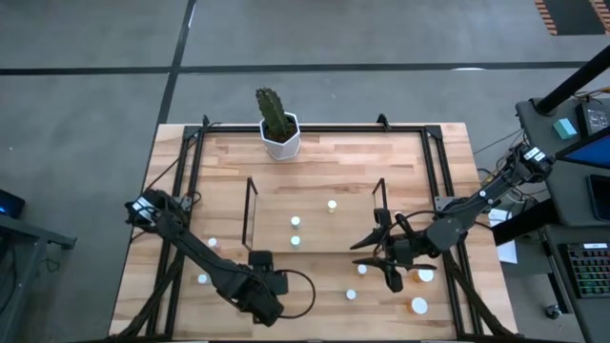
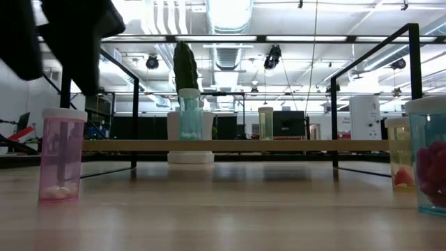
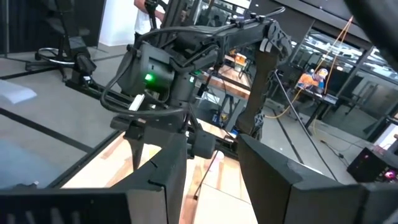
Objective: Pick and place medicine bottles onto shelf by color
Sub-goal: Put the pink pill bottle on the shelf
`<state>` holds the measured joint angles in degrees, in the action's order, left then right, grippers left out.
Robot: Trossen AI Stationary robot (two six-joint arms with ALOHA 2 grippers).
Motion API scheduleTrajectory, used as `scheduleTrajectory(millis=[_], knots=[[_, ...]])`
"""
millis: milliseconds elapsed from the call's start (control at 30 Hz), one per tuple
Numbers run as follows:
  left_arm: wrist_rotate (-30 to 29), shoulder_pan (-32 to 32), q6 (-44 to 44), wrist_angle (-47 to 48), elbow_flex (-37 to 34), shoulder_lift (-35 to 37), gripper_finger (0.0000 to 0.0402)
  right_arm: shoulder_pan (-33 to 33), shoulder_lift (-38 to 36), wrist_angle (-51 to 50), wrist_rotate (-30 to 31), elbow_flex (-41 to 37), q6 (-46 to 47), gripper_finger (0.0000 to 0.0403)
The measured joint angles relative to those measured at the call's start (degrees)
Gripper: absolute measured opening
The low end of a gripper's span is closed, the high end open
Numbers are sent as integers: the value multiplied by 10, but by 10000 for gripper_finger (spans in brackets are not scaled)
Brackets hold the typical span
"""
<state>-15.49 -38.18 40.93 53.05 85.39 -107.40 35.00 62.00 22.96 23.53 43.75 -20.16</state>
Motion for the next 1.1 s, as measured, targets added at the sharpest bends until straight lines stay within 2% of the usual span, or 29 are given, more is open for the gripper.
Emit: scheduleTrajectory(millis=[400,633,1100], knots=[[16,11,3,-1,-23,-3,277,0,0,-2,0,0,-4,134],[13,12,5,-36,-35,-3,236,0,0,-2,0,0,-3,134],[20,12,16,-42,-54,-3,171,0,0,-2,0,1,-3,134]])
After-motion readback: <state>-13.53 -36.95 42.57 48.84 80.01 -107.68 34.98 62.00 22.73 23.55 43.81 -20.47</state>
